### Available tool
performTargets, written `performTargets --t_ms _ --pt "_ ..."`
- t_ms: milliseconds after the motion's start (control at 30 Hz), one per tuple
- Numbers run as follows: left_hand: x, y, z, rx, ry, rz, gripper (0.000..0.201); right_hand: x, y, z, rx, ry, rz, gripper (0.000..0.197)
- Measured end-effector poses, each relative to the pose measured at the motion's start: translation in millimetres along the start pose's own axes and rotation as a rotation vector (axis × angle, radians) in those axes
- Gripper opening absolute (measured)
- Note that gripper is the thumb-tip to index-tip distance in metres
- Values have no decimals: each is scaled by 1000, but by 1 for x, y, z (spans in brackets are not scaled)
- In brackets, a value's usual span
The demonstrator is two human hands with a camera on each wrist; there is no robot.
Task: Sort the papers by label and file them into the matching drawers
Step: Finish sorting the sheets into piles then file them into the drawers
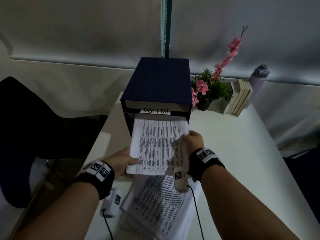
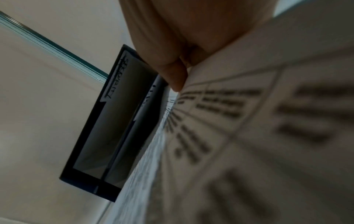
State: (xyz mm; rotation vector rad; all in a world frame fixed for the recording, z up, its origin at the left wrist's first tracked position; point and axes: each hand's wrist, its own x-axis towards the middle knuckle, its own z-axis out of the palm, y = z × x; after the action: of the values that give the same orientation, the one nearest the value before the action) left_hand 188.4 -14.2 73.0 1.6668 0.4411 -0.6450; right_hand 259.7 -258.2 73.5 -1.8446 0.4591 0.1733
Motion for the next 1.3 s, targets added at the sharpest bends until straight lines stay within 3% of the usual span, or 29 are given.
performTargets --t_ms 133,267,400,600,733,833,933,1000,1067,1133,1300 --pt "23 25 -18 115 221 107 32 35 7 14 46 -115 -6 43" --pt "54 49 -24 161 341 207 34 -4 -20 4 -9 -233 46 20" --pt "72 60 -26 301 344 126 43 6 -18 4 -213 -18 -5 16" --pt "100 73 -26 140 546 170 20 21 -23 24 35 134 50 10" --pt "99 84 -21 166 635 196 9 35 -26 31 180 173 142 16" --pt "108 86 -23 187 642 186 22 40 -21 41 190 191 131 21" --pt "114 88 -21 187 634 269 29 42 -23 46 89 195 62 22" --pt "111 89 -16 179 595 257 25 42 -26 43 16 191 3 20" --pt "104 86 -9 224 689 239 11 43 -27 38 -46 181 -33 27" --pt "106 77 -6 204 694 250 8 40 -24 31 -117 169 -58 27" --pt "92 43 6 37 608 360 42 25 11 17 -216 110 -54 30"
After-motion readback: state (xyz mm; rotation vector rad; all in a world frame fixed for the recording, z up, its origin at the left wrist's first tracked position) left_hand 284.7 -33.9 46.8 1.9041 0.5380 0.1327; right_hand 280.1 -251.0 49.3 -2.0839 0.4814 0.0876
